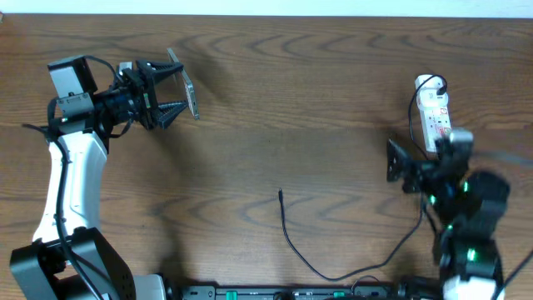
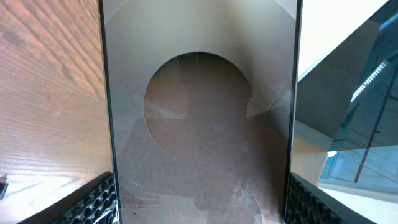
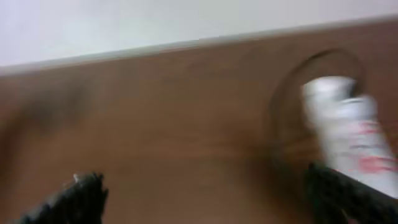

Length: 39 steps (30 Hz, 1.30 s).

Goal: Plug charger to phone and switch on socket
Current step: 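Move the right gripper toward the phone held by the left gripper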

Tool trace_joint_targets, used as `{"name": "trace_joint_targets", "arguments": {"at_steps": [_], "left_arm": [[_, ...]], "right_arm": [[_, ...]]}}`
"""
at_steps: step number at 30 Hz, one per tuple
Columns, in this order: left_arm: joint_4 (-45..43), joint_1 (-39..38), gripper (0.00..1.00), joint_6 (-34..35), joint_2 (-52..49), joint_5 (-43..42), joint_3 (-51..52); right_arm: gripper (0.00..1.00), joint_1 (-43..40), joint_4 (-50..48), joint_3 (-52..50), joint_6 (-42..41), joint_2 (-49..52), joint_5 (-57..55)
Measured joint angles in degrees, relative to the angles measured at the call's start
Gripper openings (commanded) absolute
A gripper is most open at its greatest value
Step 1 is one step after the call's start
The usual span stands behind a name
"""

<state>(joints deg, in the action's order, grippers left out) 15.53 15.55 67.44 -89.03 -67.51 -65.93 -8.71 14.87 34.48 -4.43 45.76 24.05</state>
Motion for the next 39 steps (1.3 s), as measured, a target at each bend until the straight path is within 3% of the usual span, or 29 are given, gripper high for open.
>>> {"name": "trace_joint_targets", "arguments": {"at_steps": [8, 12, 15, 20, 31, 39], "left_arm": [[-0.1, 0.0, 0.07, 0.0, 0.0, 0.9, 0.0], [0.6, 0.0, 0.07, -0.4, 0.0, 3.7, 0.0], [4.3, 0.0, 0.07, -1.7, 0.1, 6.7, 0.0], [8.8, -1.6, 0.07, -3.9, 0.1, 13.2, 0.0], [10.2, -9.1, 0.07, -4.7, 0.1, 27.0, 0.0], [11.1, -15.5, 0.07, -3.3, 0.1, 36.9, 0.0]], "right_arm": [[0.99, 7.4, 2.0, 20.6, 0.4, 32.4, 28.9], [0.99, 16.6, -9.5, 22.9, 0.5, 43.6, 42.0], [0.99, 20.8, -15.3, 22.9, 0.2, 46.2, 45.7], [0.99, 25.3, -21.0, 22.9, -2.5, 46.7, 46.3], [0.99, 27.5, -21.6, 22.9, -22.3, 46.8, 29.8], [0.99, 30.5, -25.0, 22.9, -26.6, 52.6, 26.4]]}}
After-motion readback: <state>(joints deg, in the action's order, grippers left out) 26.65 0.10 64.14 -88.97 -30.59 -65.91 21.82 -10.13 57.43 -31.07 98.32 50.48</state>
